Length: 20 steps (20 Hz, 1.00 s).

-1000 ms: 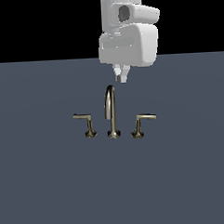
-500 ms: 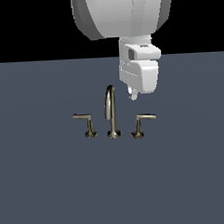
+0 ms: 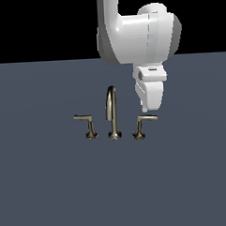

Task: Turn on the faucet by rotating a designated handle.

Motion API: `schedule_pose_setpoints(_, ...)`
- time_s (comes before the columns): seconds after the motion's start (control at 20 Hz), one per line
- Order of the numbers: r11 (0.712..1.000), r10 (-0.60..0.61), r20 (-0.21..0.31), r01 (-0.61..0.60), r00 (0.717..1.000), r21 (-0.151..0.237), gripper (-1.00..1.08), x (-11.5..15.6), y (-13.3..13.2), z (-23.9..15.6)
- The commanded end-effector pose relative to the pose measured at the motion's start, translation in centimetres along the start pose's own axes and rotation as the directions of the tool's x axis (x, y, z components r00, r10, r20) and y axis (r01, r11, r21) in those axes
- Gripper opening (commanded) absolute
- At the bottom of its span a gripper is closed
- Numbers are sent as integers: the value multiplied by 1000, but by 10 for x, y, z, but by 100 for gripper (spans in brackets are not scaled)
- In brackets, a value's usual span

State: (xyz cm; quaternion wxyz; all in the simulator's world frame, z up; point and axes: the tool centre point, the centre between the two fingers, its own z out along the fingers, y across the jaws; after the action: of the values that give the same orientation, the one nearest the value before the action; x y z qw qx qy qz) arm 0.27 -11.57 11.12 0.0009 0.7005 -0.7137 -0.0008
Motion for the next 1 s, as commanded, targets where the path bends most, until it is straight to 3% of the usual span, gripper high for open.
schedule_pose_setpoints(0.0,999,42,-1,-42,999,1,-100,8,-4,9)
schedule_pose_setpoints(0.6,996,93,0,-93,996,2,-100,19,-7,20)
schedule_pose_setpoints(0.95,996,93,0,-93,996,2,-100,28,16,20)
